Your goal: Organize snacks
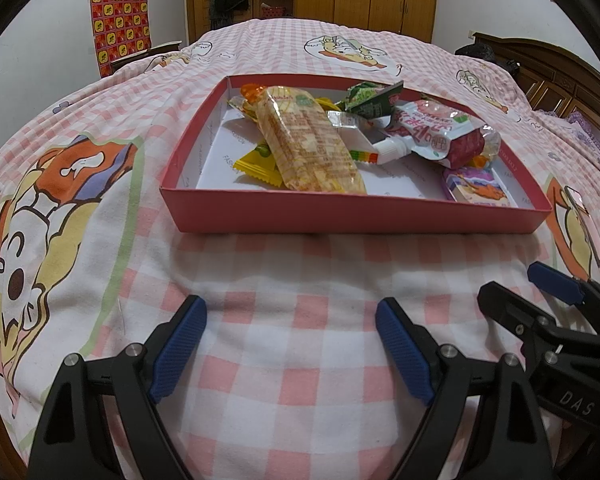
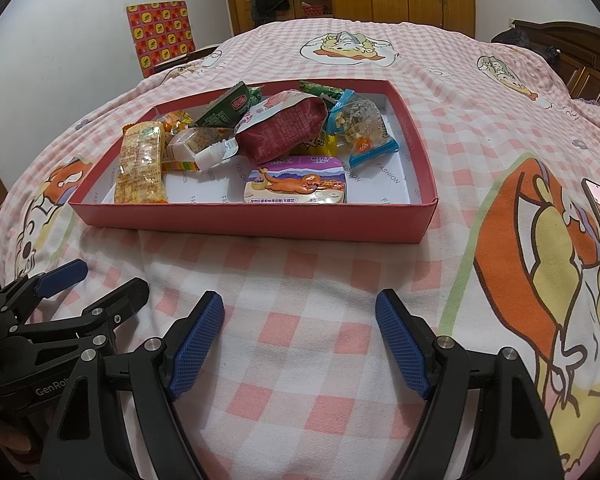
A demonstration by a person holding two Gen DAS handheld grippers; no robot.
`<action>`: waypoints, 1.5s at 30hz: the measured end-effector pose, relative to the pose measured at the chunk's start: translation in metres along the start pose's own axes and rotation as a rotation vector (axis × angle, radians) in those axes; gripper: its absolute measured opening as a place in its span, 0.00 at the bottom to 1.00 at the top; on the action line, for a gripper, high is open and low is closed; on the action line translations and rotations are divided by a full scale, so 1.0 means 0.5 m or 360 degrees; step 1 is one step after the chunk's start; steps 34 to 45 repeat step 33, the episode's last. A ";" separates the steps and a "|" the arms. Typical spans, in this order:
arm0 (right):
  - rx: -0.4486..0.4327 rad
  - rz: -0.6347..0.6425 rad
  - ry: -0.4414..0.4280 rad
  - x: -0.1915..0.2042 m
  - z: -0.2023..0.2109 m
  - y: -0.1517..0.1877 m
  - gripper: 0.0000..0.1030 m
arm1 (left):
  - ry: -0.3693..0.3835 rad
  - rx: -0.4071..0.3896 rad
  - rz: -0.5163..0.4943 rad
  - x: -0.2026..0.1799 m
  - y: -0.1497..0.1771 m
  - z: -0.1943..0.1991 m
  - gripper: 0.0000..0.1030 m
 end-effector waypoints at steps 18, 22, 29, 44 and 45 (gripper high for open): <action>0.0001 0.0002 0.0002 0.001 0.000 0.000 0.78 | -0.0001 0.0000 -0.0001 0.000 0.000 0.000 0.87; 0.0001 0.0002 0.0002 0.002 0.000 0.000 0.78 | 0.0000 0.0000 0.0000 0.000 0.000 0.000 0.87; 0.0006 0.0013 0.0015 -0.002 -0.002 -0.001 0.78 | -0.0001 0.0000 -0.0001 0.000 0.000 0.000 0.87; 0.0010 0.0019 0.0022 -0.004 -0.003 0.000 0.78 | 0.0000 0.0000 0.0000 0.000 0.000 0.000 0.87; 0.0010 0.0019 0.0022 -0.004 -0.003 0.000 0.78 | 0.0000 0.0000 0.0000 0.000 0.000 0.000 0.87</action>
Point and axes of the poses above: each gripper's, at about its wrist camera, not at the fingertips, and z roughly against the way its jaws point, x to its left, y to its underside, the point moved 3 cm from there along -z, roughly the way its jaws point, and after that the axes turned 8 degrees about z, right-handed, at the moved point
